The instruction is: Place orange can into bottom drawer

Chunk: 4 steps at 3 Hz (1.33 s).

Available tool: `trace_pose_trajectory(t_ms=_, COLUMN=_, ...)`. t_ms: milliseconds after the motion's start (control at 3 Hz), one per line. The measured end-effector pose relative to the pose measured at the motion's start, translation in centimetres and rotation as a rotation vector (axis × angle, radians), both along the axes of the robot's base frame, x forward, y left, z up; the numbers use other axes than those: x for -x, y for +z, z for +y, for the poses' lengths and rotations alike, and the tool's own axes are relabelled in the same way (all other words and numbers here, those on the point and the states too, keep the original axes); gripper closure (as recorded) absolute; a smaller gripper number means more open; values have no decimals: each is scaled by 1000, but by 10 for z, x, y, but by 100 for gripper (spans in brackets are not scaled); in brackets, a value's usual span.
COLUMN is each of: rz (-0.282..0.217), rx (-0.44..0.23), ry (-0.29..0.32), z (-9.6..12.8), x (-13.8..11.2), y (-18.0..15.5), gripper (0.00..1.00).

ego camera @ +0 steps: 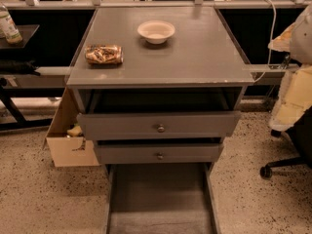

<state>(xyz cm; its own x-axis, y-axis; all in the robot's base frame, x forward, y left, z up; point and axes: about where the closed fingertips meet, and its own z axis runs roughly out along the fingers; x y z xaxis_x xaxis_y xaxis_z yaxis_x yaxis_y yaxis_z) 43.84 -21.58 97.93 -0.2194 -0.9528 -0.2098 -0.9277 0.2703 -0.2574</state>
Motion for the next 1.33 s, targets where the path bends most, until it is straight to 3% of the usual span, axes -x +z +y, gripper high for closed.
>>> trace_pose_trajectory(t_ms=333, rz=-3, rx=-1, ry=1, z=0, x=-1, y=1, gripper=0)
trace_pose_trajectory(t_ms=667, rz=-28, rx=-33, ry=40, z=14, x=-21, y=-2, gripper=0)
trace_pose_trajectory(t_ms=1000, rz=-46, rx=-90, ry=99, z=40, x=-53, y=-13, gripper=0)
trace_pose_trajectory(t_ms=1333, rz=-77, rx=-205, ry=149, z=82, x=-94, y=-29, gripper=0)
